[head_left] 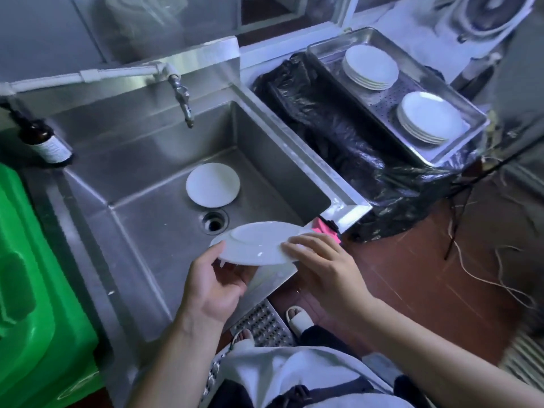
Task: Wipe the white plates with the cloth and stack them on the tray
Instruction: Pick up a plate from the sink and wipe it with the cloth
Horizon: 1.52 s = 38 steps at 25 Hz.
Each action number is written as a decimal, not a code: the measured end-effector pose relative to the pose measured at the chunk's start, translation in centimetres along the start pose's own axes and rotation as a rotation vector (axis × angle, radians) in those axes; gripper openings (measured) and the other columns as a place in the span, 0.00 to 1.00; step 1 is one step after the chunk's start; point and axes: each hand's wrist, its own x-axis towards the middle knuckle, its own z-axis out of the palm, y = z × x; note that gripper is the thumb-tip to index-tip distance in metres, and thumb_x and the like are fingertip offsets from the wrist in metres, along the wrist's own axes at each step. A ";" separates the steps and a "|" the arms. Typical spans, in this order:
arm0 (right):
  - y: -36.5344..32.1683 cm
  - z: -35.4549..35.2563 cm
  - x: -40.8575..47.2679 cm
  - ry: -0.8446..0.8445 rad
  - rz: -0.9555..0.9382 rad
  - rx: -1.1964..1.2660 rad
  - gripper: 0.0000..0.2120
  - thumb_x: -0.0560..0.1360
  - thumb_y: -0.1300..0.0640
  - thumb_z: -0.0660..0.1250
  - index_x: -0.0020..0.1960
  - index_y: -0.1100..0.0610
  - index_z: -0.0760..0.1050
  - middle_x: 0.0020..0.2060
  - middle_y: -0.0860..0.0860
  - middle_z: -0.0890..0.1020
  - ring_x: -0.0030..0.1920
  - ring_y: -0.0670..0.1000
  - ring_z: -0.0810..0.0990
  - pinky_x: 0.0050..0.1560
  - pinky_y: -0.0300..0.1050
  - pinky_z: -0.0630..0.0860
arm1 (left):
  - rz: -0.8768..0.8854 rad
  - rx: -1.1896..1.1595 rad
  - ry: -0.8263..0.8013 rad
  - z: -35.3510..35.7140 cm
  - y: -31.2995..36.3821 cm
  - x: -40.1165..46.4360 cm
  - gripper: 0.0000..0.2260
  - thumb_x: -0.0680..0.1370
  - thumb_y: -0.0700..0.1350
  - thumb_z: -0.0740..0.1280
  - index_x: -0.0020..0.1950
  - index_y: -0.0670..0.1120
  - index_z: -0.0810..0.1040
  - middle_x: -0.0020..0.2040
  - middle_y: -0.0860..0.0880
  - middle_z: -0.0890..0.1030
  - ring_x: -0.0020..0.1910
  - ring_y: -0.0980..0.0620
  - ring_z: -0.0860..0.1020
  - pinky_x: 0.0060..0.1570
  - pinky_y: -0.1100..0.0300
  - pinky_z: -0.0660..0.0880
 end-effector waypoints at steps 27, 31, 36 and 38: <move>22.3 -17.9 -9.6 0.336 1.435 1.316 0.11 0.75 0.64 0.68 0.55 0.60 0.83 0.52 0.59 0.84 0.40 0.57 0.79 0.36 0.41 0.79 | 0.033 0.908 -0.500 18.7 -17.2 5.4 0.22 0.69 0.35 0.72 0.62 0.46 0.83 0.60 0.38 0.82 0.46 0.41 0.81 0.38 0.47 0.84; 26.7 -22.8 -9.5 0.291 1.264 1.257 0.25 0.61 0.50 0.78 0.56 0.58 0.84 0.51 0.58 0.77 0.49 0.60 0.69 0.46 0.47 0.70 | -0.007 0.900 -0.500 20.7 -19.7 6.9 0.26 0.69 0.37 0.72 0.68 0.43 0.79 0.65 0.36 0.79 0.54 0.36 0.77 0.44 0.44 0.84; 30.5 -26.6 -7.2 0.265 1.252 1.223 0.11 0.77 0.58 0.65 0.51 0.61 0.86 0.49 0.62 0.82 0.48 0.60 0.75 0.42 0.48 0.73 | -0.003 0.945 -0.471 24.0 -21.3 8.1 0.27 0.70 0.37 0.70 0.70 0.42 0.76 0.61 0.37 0.82 0.48 0.42 0.83 0.38 0.48 0.84; 32.3 -26.6 -6.0 0.267 1.306 1.183 0.11 0.77 0.58 0.65 0.49 0.59 0.86 0.47 0.60 0.84 0.47 0.60 0.77 0.46 0.51 0.74 | 0.016 0.975 -0.436 25.6 -21.4 9.3 0.27 0.69 0.38 0.70 0.69 0.42 0.77 0.60 0.37 0.82 0.49 0.41 0.81 0.40 0.49 0.84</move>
